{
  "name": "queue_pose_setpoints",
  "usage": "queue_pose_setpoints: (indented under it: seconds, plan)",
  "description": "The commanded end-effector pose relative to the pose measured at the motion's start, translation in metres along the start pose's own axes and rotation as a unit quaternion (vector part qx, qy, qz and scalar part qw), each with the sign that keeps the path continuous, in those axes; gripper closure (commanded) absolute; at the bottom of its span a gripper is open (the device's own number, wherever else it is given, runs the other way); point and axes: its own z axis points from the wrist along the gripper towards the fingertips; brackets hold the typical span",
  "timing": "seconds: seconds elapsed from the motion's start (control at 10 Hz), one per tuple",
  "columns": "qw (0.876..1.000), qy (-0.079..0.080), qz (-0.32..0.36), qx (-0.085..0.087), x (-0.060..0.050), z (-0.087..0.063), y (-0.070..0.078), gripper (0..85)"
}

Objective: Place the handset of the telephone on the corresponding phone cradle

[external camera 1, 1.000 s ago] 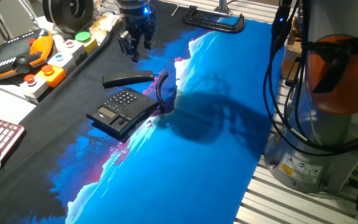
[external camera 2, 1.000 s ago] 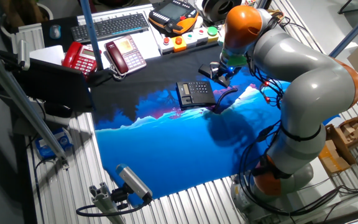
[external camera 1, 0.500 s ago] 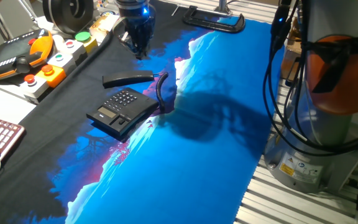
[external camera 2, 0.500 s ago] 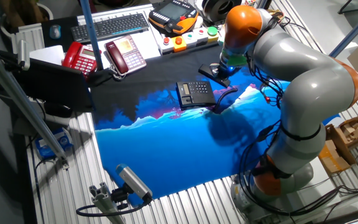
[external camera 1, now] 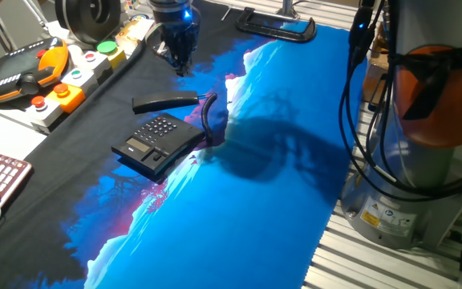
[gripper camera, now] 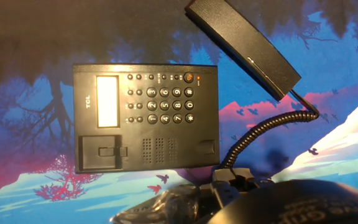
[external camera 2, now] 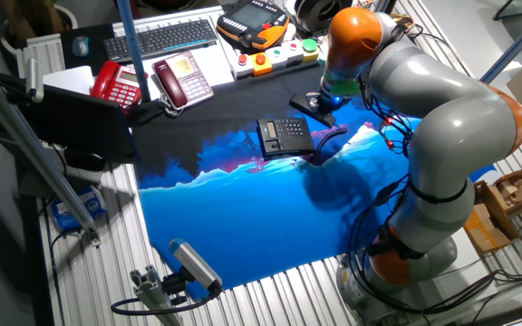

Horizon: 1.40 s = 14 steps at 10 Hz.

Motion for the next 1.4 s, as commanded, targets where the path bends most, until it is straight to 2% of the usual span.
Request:
queue_pose_setpoints:
  seconds: [0.0,0.7,1.3]
  plan:
    - [1.000,0.000,-0.001,0.000,-0.001,0.002,-0.001,84.3]
    - [1.000,-0.003,-0.002,-0.007,-0.015,0.021,-0.001,84.3]
    - [1.000,-0.003,0.016,-0.007,-0.020,0.028,-0.006,84.3]
